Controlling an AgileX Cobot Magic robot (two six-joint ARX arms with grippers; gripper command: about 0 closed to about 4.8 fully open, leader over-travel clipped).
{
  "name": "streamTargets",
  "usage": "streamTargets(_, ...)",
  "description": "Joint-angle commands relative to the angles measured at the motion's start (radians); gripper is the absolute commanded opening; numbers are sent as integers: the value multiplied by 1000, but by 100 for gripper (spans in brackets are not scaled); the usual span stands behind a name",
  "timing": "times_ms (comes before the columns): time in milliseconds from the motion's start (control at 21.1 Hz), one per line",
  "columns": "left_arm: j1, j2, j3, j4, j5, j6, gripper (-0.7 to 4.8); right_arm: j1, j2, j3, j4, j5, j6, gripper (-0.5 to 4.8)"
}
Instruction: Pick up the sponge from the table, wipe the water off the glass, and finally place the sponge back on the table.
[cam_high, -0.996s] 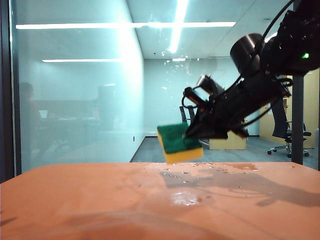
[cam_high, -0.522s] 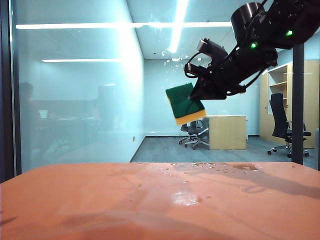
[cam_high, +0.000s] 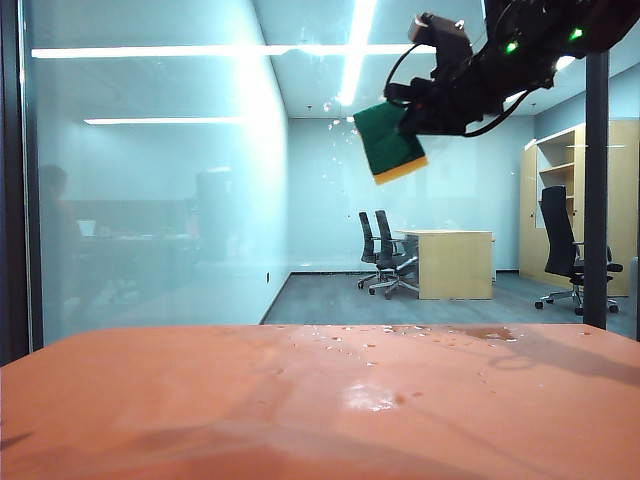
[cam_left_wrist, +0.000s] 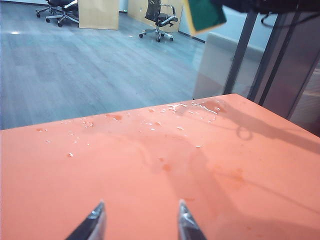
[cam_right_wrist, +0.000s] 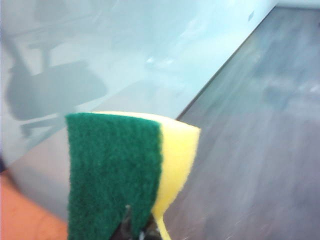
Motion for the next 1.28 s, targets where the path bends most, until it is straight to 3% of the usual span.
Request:
streamTargets(47,0,0,5,11,-3,1,183,-41,-5,33,31,-47,-14,-9)
streamTargets(379,0,0,5,12,-3,5,183,-68,42,121,77,-180,-70,-9)
streamTargets(854,0,0,5,13,-28,8,183,-71,218,403,83,-214,-71,-9)
streamTargets(1281,0,0,4,13,-29,8,183,-68,331,477,83,-211,-97,-9)
